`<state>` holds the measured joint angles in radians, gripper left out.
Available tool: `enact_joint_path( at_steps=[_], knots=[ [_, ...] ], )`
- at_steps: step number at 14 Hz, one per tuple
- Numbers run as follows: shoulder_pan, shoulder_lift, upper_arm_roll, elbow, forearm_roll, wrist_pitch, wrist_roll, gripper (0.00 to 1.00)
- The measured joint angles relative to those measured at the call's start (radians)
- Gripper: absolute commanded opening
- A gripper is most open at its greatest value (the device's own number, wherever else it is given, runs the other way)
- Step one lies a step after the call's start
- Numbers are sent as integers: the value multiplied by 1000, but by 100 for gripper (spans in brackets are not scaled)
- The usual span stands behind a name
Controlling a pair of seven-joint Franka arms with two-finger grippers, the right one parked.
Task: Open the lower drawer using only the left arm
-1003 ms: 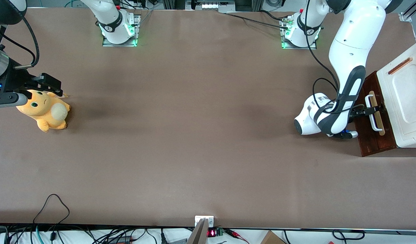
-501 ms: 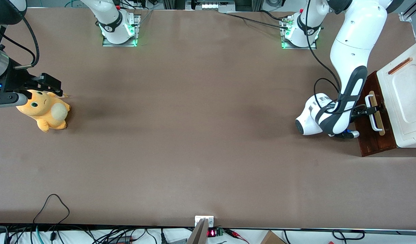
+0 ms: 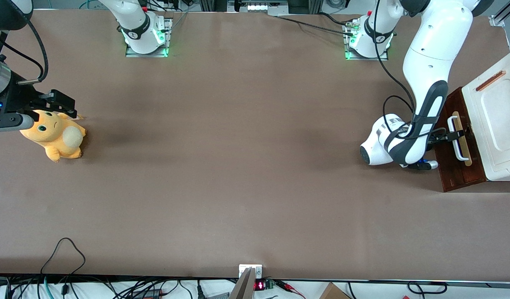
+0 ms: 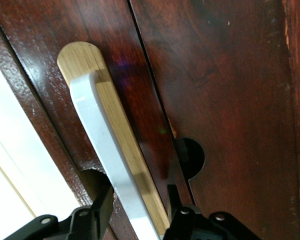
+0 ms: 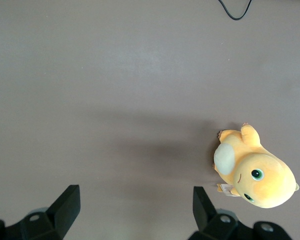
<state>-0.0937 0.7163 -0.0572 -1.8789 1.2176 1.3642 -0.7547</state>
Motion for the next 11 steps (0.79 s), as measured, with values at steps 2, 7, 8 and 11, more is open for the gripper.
enact_joint_path(
  at_steps=[2,7,8,11],
  knots=[
    [0,4,0,0,0,0,0,46],
    [2,9,1,0,0,-2,-2,45],
    [2,9,1,0,0,-4,-2,45],
    [2,9,1,0,0,-9,-2,40]
  ],
)
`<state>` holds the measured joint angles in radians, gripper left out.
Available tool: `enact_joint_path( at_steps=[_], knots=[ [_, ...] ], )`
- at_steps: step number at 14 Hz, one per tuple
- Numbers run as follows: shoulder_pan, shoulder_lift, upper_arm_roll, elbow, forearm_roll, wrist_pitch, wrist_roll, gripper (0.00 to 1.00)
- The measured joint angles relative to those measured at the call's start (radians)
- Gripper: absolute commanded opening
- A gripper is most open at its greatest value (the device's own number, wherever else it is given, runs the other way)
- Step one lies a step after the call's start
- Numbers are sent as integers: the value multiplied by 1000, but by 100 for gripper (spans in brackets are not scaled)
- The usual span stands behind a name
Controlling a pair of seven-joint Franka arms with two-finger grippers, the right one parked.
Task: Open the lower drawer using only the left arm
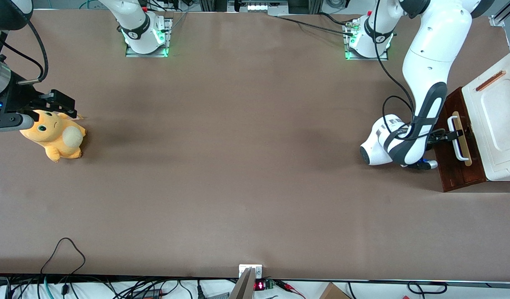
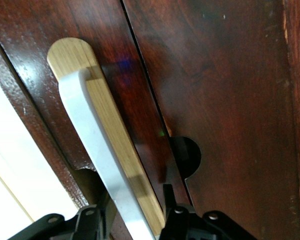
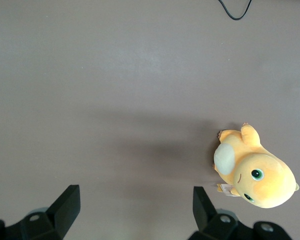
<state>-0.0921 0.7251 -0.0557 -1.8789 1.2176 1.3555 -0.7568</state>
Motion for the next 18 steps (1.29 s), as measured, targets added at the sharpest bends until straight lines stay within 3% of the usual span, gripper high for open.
enact_joint_path(
  at_steps=[6,18],
  knots=[
    [0,0,0,0,18,-25,-35,32],
    [0,6,-1,0,18,-24,-38,26]
  ],
)
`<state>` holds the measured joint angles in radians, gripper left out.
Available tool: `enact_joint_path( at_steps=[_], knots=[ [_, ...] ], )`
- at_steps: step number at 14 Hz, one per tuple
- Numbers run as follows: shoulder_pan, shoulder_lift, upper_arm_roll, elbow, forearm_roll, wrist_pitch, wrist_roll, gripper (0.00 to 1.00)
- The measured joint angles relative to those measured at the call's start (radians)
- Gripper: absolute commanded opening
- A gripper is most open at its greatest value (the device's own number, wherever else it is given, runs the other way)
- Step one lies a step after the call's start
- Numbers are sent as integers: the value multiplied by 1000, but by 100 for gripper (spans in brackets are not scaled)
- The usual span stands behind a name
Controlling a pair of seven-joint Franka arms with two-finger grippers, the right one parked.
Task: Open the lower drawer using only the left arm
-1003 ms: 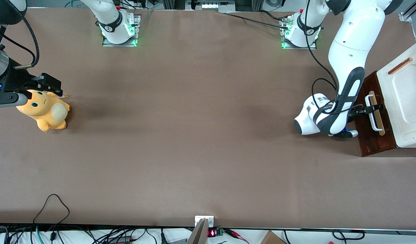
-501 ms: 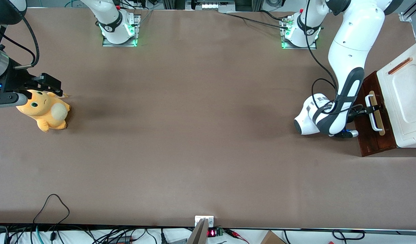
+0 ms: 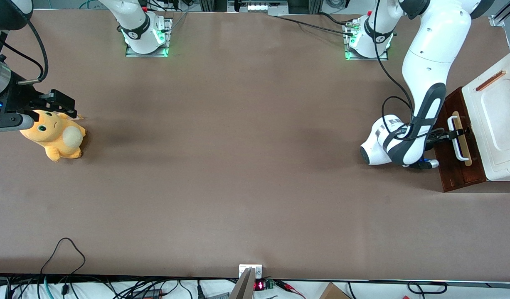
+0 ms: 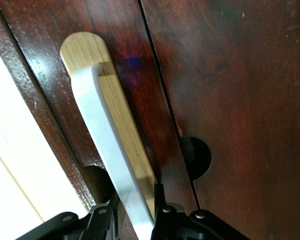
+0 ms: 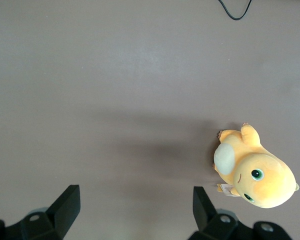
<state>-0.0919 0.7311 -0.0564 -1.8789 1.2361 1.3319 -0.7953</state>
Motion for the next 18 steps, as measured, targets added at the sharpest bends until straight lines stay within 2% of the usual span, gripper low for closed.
enact_joint_path(
  at_steps=[11,18],
  knots=[
    [0,2,-2,1,0,1,-20,19],
    [0,2,-3,1,0,1,-28,19]
  ],
)
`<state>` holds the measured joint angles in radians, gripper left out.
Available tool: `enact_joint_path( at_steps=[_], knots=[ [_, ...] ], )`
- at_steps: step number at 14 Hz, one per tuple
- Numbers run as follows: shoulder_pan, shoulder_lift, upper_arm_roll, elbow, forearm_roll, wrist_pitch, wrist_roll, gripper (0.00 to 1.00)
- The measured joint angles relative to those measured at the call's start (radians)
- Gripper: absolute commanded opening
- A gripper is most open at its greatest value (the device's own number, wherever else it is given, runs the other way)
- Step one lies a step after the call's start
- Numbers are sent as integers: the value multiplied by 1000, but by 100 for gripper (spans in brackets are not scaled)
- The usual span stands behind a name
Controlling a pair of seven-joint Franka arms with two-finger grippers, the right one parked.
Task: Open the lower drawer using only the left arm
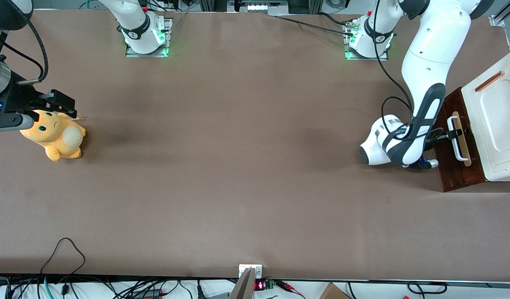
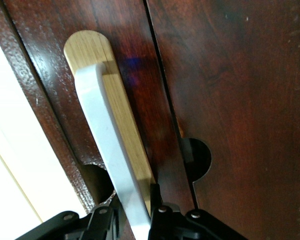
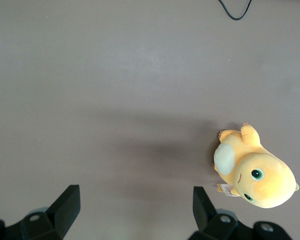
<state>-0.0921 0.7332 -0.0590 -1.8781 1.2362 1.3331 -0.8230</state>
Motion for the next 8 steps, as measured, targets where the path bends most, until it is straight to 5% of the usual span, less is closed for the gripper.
enact_joint_path(
  at_steps=[8],
  knots=[
    [-8,0,-5,0,0,-1,-5,18]
  ],
)
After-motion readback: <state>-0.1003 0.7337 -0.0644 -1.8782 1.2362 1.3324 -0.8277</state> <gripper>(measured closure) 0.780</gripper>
